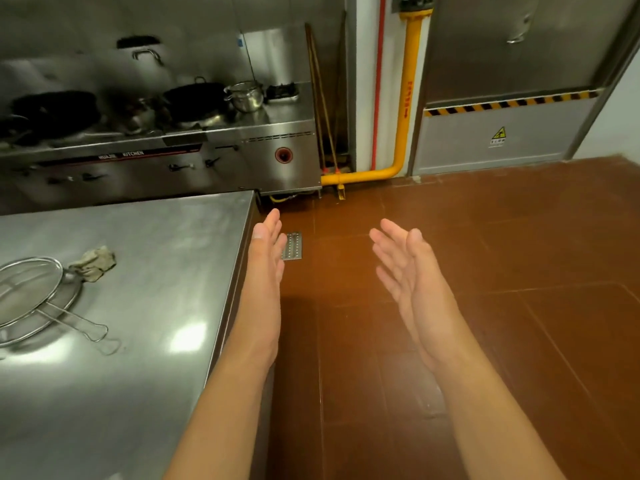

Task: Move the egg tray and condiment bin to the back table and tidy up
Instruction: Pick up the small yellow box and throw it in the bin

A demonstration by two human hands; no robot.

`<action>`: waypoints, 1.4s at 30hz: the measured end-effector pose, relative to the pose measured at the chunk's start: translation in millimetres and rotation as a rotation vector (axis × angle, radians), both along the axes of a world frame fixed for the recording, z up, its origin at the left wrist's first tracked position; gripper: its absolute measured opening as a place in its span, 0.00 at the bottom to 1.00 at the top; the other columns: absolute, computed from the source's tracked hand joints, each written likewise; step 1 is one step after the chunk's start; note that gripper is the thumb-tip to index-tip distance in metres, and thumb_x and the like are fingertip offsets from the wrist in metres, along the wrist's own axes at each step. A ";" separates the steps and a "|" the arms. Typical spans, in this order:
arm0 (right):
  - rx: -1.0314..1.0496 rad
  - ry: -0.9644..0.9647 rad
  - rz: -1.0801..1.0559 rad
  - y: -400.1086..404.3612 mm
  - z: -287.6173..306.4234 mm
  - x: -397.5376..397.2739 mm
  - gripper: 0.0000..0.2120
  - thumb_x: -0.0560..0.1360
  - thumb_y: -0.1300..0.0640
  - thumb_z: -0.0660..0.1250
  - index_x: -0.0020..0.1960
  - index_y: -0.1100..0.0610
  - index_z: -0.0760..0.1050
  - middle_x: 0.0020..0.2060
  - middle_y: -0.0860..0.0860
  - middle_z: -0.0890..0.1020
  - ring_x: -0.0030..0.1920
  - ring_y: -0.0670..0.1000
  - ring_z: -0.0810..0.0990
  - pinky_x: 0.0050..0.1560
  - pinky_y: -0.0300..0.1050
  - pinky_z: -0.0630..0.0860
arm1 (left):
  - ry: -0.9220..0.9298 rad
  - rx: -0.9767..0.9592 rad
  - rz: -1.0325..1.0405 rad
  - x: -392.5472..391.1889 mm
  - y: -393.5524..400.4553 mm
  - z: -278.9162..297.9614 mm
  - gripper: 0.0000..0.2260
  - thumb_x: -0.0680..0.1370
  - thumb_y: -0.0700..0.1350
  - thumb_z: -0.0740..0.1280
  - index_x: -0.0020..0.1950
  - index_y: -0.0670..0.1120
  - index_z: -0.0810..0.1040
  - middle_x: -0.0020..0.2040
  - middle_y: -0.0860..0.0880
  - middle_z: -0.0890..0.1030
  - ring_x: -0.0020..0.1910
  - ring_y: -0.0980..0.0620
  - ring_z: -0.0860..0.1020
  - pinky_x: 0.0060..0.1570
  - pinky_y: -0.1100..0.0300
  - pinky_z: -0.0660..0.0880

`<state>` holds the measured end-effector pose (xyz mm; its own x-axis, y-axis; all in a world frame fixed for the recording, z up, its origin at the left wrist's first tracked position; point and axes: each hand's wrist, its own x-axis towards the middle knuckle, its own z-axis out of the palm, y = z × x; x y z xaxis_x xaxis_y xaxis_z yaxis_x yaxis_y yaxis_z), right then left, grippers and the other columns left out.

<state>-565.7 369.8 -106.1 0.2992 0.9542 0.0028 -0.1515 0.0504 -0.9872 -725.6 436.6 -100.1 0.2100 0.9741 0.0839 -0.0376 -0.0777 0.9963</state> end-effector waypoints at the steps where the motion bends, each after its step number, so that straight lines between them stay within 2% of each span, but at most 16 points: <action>1: -0.007 0.000 0.013 16.3 -2.6 3.4 0.42 0.68 0.30 0.50 0.78 0.47 0.60 0.73 0.42 0.70 0.73 0.41 0.66 0.77 0.51 0.59 | -0.002 -0.010 0.016 1.4 15.5 -1.3 0.35 0.72 0.70 0.49 0.77 0.60 0.61 0.76 0.60 0.65 0.73 0.62 0.64 0.77 0.49 0.54; 3: -0.020 -0.009 0.033 49.3 -8.8 9.8 0.41 0.69 0.30 0.49 0.78 0.47 0.60 0.74 0.43 0.69 0.73 0.41 0.66 0.77 0.51 0.59 | 0.011 -0.019 0.047 4.7 46.8 -5.5 0.36 0.71 0.71 0.49 0.78 0.59 0.60 0.76 0.60 0.64 0.74 0.62 0.64 0.77 0.50 0.54; 8: -0.048 -0.051 0.041 138.2 -15.5 21.4 0.40 0.70 0.31 0.49 0.78 0.47 0.60 0.73 0.42 0.70 0.73 0.41 0.66 0.77 0.50 0.59 | -0.016 -0.012 0.080 9.2 137.0 -21.6 0.32 0.75 0.68 0.46 0.78 0.60 0.60 0.76 0.61 0.64 0.73 0.63 0.64 0.76 0.55 0.55; 15: -0.056 -0.064 0.001 252.7 2.6 40.7 0.38 0.70 0.32 0.50 0.76 0.47 0.63 0.73 0.43 0.71 0.72 0.42 0.68 0.77 0.52 0.60 | -0.049 -0.045 0.006 41.3 255.4 -23.7 0.31 0.75 0.68 0.47 0.77 0.62 0.60 0.76 0.62 0.64 0.74 0.62 0.63 0.76 0.50 0.53; 18: -0.084 -0.062 -0.016 288.6 1.1 58.4 0.38 0.70 0.33 0.49 0.76 0.48 0.63 0.73 0.44 0.71 0.73 0.43 0.68 0.77 0.52 0.60 | -0.073 -0.068 -0.029 64.8 299.2 -24.9 0.31 0.75 0.68 0.47 0.77 0.62 0.60 0.76 0.62 0.65 0.73 0.63 0.64 0.76 0.53 0.54; 21: -0.112 -0.052 -0.047 327.4 -8.8 81.2 0.37 0.70 0.34 0.50 0.76 0.48 0.63 0.73 0.44 0.71 0.72 0.43 0.68 0.76 0.51 0.61 | -0.083 -0.081 -0.040 89.2 342.7 -31.7 0.31 0.75 0.69 0.48 0.77 0.61 0.61 0.75 0.62 0.66 0.73 0.64 0.65 0.75 0.55 0.56; 25: -0.128 -0.056 -0.026 391.5 -18.7 118.7 0.38 0.70 0.34 0.49 0.76 0.48 0.63 0.73 0.45 0.70 0.73 0.44 0.67 0.77 0.51 0.60 | -0.053 -0.108 -0.036 129.3 403.5 -34.2 0.33 0.76 0.69 0.48 0.78 0.57 0.58 0.77 0.57 0.63 0.75 0.59 0.62 0.77 0.50 0.53; 30: -0.099 -0.048 0.041 478.2 -11.8 162.5 0.39 0.69 0.33 0.49 0.76 0.47 0.62 0.74 0.44 0.69 0.73 0.43 0.66 0.77 0.49 0.60 | -0.003 -0.103 0.018 170.3 473.4 -25.0 0.34 0.73 0.67 0.47 0.78 0.58 0.59 0.77 0.58 0.63 0.75 0.59 0.62 0.77 0.51 0.53; 33: -0.066 -0.042 0.103 531.8 -10.8 177.0 0.38 0.69 0.33 0.49 0.76 0.46 0.63 0.73 0.43 0.70 0.73 0.41 0.67 0.76 0.48 0.60 | -0.013 -0.082 0.079 182.4 516.7 -18.5 0.32 0.76 0.66 0.47 0.79 0.56 0.58 0.77 0.57 0.63 0.75 0.59 0.62 0.76 0.54 0.55; 35: -0.067 -0.036 0.134 566.8 -12.3 179.3 0.36 0.69 0.33 0.49 0.74 0.45 0.65 0.72 0.42 0.71 0.72 0.41 0.67 0.76 0.48 0.61 | -0.016 -0.108 0.121 184.6 543.9 -14.1 0.28 0.81 0.63 0.46 0.79 0.54 0.56 0.79 0.55 0.61 0.76 0.57 0.60 0.76 0.53 0.54; 39: -0.074 -0.051 0.212 633.5 -20.4 175.8 0.32 0.70 0.32 0.49 0.70 0.41 0.67 0.71 0.40 0.72 0.71 0.39 0.68 0.76 0.46 0.61 | -0.031 -0.099 0.203 176.7 597.0 -16.8 0.32 0.78 0.68 0.49 0.79 0.55 0.58 0.78 0.55 0.62 0.75 0.58 0.63 0.77 0.51 0.54; 42: -0.076 -0.066 0.228 688.4 -23.5 173.9 0.28 0.69 0.31 0.50 0.66 0.37 0.68 0.69 0.39 0.72 0.70 0.38 0.68 0.75 0.46 0.62 | -0.060 -0.094 0.216 170.5 651.5 -27.3 0.29 0.80 0.66 0.47 0.78 0.56 0.59 0.78 0.55 0.63 0.75 0.58 0.63 0.77 0.48 0.54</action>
<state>-391.8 1058.3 -129.6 0.0775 0.9952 -0.0596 -0.0859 -0.0529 -0.9949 -555.0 1088.1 -127.4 -0.0070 1.0000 -0.0034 -0.0898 0.0027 0.9960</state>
